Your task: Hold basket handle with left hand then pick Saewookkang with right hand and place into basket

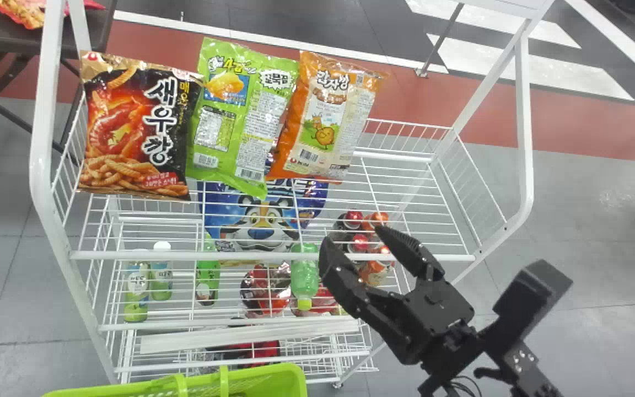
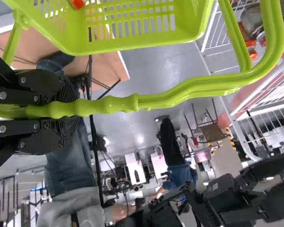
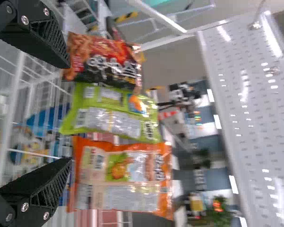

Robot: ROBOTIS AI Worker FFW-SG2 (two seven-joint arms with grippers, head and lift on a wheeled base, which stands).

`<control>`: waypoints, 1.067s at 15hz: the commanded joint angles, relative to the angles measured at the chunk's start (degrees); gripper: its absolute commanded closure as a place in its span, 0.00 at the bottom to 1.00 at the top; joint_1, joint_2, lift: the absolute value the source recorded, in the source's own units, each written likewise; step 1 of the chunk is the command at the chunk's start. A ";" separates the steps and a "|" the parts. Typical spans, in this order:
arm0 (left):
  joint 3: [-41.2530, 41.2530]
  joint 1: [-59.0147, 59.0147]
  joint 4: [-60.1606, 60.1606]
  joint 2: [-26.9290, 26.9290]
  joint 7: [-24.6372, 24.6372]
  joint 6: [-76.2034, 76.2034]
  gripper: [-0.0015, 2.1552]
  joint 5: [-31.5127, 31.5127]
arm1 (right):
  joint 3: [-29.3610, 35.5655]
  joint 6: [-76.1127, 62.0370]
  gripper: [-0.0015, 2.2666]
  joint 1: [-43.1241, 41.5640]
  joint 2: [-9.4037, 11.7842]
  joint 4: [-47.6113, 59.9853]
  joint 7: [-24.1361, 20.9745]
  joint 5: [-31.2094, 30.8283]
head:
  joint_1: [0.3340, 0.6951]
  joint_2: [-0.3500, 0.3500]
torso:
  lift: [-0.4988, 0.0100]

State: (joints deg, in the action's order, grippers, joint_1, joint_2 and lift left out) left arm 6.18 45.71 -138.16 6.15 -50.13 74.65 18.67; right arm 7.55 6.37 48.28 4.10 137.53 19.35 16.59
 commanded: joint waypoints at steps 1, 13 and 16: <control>0.15 -0.01 0.52 0.00 -0.14 -0.69 0.85 -0.04 | -1.92 -10.09 0.06 1.37 -0.32 -4.29 -2.56 -1.65 | 1.00 0.00 | 0.94; 0.33 -1.06 1.93 0.09 -0.41 -0.51 0.85 0.66 | -8.60 -11.32 0.06 3.22 -0.67 -4.72 -12.93 -7.27 | 1.00 0.00 | 0.94; 0.33 -1.06 1.93 0.09 -0.41 -0.51 0.85 0.66 | -8.78 -11.32 0.06 3.40 -0.67 -4.64 -13.02 -7.36 | 1.00 0.00 | 0.94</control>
State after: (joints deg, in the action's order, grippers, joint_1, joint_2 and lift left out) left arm 6.50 44.65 -136.23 6.24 -50.54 74.14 19.33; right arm -1.13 -4.99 51.58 3.43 132.79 6.32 9.26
